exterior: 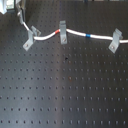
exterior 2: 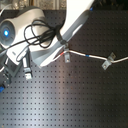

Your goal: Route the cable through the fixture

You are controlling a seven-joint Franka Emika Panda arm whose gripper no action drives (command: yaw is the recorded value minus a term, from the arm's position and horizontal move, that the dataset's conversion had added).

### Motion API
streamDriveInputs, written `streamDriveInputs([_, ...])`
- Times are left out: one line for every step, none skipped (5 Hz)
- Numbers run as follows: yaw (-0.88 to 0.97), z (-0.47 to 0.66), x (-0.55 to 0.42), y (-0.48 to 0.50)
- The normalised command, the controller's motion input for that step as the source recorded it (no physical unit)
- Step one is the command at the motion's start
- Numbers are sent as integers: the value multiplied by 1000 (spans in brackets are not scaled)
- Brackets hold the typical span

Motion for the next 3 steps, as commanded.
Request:
streamDriveInputs([0,34,-5,-7])
streamDriveInputs([0,0,8,10])
streamDriveInputs([-3,0,0,0])
